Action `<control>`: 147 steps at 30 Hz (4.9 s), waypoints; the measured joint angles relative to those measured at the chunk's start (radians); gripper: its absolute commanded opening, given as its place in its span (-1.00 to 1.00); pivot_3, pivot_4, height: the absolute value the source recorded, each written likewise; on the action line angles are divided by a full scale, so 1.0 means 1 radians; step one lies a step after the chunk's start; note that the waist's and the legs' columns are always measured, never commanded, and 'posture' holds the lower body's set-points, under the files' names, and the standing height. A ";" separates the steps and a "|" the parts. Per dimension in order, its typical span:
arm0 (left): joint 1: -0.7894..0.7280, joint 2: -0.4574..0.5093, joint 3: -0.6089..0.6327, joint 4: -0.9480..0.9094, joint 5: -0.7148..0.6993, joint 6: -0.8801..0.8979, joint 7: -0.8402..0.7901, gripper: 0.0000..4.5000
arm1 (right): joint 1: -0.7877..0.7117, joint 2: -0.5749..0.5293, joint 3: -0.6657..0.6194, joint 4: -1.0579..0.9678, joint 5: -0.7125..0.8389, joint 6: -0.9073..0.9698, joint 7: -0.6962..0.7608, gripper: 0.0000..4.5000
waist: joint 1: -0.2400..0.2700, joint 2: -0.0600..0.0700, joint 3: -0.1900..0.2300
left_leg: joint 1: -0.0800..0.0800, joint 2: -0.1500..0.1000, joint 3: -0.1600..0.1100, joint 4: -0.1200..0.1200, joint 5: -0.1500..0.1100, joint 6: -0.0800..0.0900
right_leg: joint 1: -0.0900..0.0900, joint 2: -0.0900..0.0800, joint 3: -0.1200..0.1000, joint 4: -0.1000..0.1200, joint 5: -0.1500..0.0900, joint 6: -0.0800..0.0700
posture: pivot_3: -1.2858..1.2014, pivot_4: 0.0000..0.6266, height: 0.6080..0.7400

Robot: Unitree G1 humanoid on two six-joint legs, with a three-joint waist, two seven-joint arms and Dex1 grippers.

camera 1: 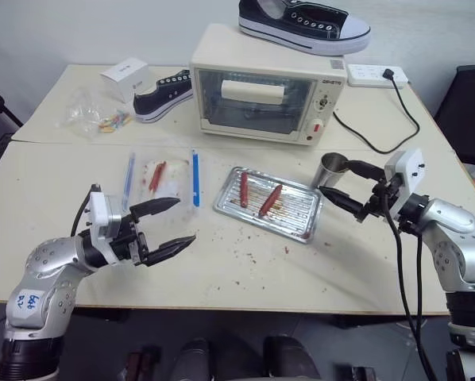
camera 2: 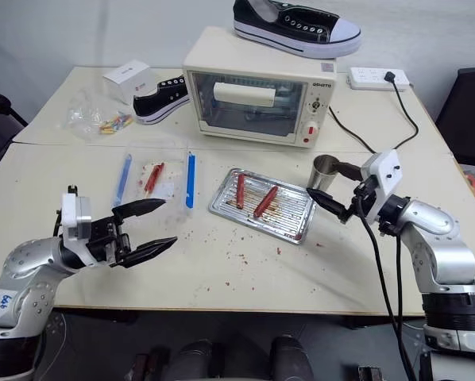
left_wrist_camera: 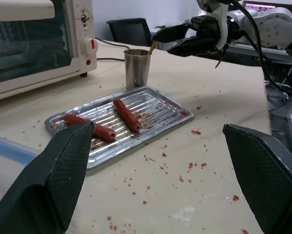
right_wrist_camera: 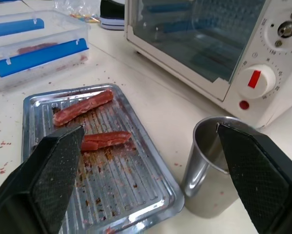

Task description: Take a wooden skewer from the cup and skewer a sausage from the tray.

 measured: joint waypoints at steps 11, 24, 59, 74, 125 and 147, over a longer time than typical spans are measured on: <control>0.001 -0.012 0.010 -0.003 0.000 -0.003 0.017 0.99 | 0.046 -0.026 -0.120 -0.028 0.002 -0.027 0.018 1.00 | 0.001 0.000 0.000 | 0.000 0.000 0.000 0.000 0.000 0.000 | 0.000 0.000 0.000 0.000 0.000 0.000 | 0.03 -0.52 1.00; -0.045 -0.014 -0.022 0.039 0.003 -0.013 -0.002 0.99 | 0.059 -0.014 -0.091 -0.032 -0.027 -0.023 0.007 1.00 | -0.001 0.000 0.000 | 0.000 0.000 0.000 0.000 0.000 0.000 | 0.000 0.001 0.000 0.000 0.000 0.000 | 0.03 -0.52 1.00; -0.031 -0.021 -0.028 0.035 0.014 -0.029 0.020 0.99 | -0.066 -0.001 0.044 -0.050 -0.035 0.080 0.055 1.00 | -0.001 0.000 0.000 | 0.000 0.000 0.000 0.000 0.000 0.000 | 0.000 0.000 0.000 0.000 0.000 0.000 | 0.03 -0.52 1.00; -0.054 -0.042 -0.046 0.041 0.036 -0.031 0.018 0.99 | -0.080 -0.001 0.004 -0.066 -0.068 0.088 -0.029 1.00 | -0.001 0.000 0.000 | 0.000 0.000 0.000 0.000 0.000 0.000 | 0.000 0.000 0.000 0.000 0.000 0.000 | 0.03 -0.52 1.00; -0.058 -0.073 -0.056 0.081 0.064 -0.074 0.019 1.00 | -0.168 -0.045 0.080 0.063 -0.232 0.076 -0.004 -0.77 | -0.001 0.000 0.000 | 0.000 0.000 0.001 -0.001 0.000 0.000 | -0.001 0.000 0.000 -0.001 0.000 0.000 | 0.03 -0.52 1.00; -0.058 -0.091 -0.056 0.080 0.076 -0.076 0.029 1.00 | -0.207 -0.043 0.081 0.085 -0.253 0.044 0.050 -0.99 | -0.001 0.000 0.000 | 0.000 0.000 0.001 -0.001 0.000 0.000 | -0.001 0.000 0.000 -0.001 0.000 0.000 | 0.03 -0.52 1.00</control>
